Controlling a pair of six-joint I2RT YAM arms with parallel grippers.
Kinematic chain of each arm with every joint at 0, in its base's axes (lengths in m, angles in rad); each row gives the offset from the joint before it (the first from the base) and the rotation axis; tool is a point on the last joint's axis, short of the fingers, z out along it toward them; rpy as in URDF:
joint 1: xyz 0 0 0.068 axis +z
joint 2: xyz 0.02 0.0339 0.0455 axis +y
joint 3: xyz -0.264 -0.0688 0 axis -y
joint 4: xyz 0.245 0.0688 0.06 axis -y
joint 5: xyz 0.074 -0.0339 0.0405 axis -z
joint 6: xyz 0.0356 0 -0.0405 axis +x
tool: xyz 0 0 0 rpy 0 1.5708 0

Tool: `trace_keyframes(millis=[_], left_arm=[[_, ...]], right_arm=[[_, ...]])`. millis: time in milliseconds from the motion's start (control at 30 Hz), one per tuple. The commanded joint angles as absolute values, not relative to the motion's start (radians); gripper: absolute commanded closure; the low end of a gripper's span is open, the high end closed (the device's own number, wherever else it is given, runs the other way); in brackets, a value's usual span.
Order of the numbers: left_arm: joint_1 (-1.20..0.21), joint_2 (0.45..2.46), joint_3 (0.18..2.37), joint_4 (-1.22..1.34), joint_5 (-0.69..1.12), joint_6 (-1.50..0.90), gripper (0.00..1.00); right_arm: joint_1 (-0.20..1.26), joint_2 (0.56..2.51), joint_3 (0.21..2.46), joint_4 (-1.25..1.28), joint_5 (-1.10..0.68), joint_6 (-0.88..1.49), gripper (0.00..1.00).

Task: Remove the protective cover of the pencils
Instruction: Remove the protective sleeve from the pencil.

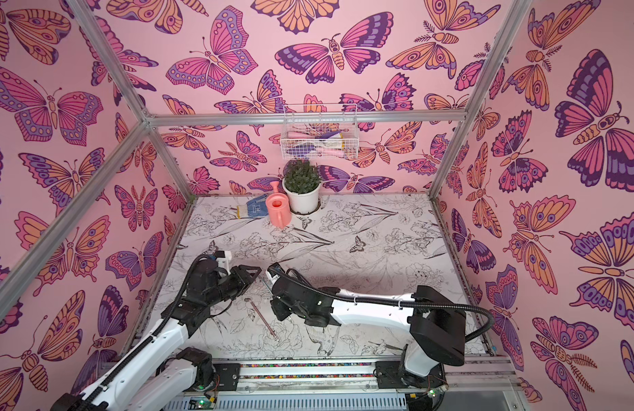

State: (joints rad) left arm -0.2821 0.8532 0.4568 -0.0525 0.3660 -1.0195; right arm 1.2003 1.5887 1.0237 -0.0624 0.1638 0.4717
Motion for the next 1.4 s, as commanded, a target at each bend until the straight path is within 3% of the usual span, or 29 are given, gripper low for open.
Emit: trace_keyframes(millis=[0,667,700,800,867,1167,1233,1367], left_arm=[[-0.287,0.863,0.431,-0.049,0.362,-1.032,0.64],[-0.287,0.873,0.423,-0.023,0.36,-1.044,0.91],[-0.287,0.873,0.423,-0.022,0.361,-1.044,0.91],[-0.287,0.873,0.424,-0.022,0.363,-1.042,0.91],[-0.287,0.874,0.423,-0.021,0.364,-1.043,0.91],[-0.287,0.864,0.42,-0.022,0.366,-1.05,0.9],[-0.287,0.861,0.421,-0.022,0.364,-1.05,0.9],[-0.288,0.861,0.42,-0.024,0.359,-1.045,0.89]], right_arm=[[1.201,1.579,1.019,-0.044,0.158,0.483,0.99],[1.2,1.588,1.028,-0.038,0.123,0.488,0.99],[1.2,1.59,1.029,-0.04,0.122,0.488,0.98],[1.201,1.598,1.037,-0.046,0.12,0.486,0.75],[1.2,1.605,1.044,-0.046,0.121,0.485,0.66],[1.18,1.681,1.104,-0.04,0.104,0.492,0.56],[1.175,1.697,1.117,-0.043,0.092,0.491,0.56],[1.174,1.707,1.131,-0.046,0.064,0.488,0.73]])
